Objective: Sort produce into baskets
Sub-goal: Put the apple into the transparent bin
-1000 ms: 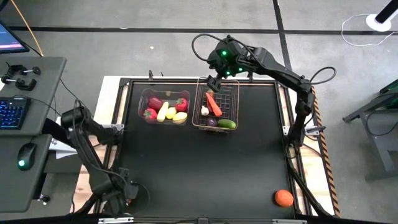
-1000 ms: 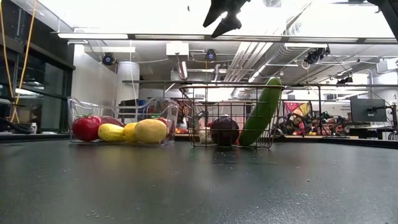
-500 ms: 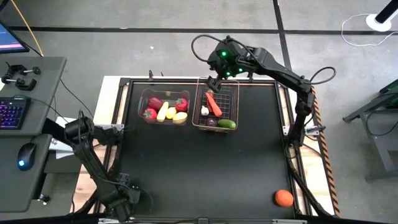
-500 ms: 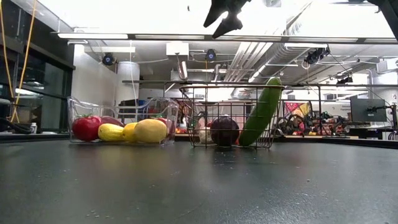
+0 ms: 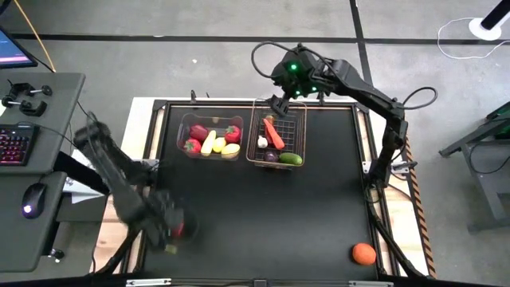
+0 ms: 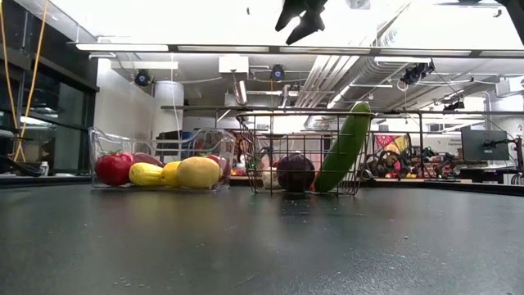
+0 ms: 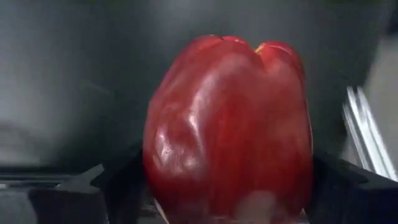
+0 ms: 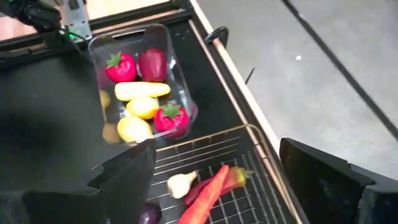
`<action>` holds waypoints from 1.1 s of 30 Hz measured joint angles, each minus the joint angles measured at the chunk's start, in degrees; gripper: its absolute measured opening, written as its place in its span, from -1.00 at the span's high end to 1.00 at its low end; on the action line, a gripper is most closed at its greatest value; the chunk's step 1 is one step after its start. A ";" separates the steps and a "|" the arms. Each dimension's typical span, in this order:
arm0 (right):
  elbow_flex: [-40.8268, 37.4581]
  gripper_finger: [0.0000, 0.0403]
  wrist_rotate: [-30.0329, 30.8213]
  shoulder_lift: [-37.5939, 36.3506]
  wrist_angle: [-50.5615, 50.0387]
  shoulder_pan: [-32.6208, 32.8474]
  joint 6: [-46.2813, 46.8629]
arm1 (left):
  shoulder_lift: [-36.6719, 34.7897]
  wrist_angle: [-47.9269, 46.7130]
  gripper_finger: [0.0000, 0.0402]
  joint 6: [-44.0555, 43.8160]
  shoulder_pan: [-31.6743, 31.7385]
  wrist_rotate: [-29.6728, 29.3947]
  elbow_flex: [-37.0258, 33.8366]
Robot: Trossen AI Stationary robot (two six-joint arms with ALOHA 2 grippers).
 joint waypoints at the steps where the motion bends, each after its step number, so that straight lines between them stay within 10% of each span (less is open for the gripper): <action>1: 0.00 -0.65 0.30 -0.33 0.01 0.00 -0.07 | -2.67 -2.89 -0.54 -0.01 2.40 -3.79 0.85; 8: 0.00 -0.65 0.48 -2.40 0.02 -0.13 1.67 | -17.12 -12.36 -0.54 4.86 26.25 -34.80 5.97; 12: 0.00 -0.65 0.51 -2.96 0.00 -0.11 2.93 | -22.17 -5.69 -0.54 17.23 41.78 -42.18 4.76; 23: 0.00 -0.65 0.48 -3.07 -0.95 0.70 7.17 | -16.38 17.29 -0.67 40.86 71.58 -24.15 -1.47; 26: 0.00 -0.65 0.48 -3.07 -1.67 1.04 8.31 | -11.40 16.05 -0.88 42.67 75.97 -21.63 -1.49; 33: 0.00 -0.65 0.48 -3.10 -3.25 2.34 9.09 | -5.26 16.41 -0.58 42.54 78.48 -14.32 -1.50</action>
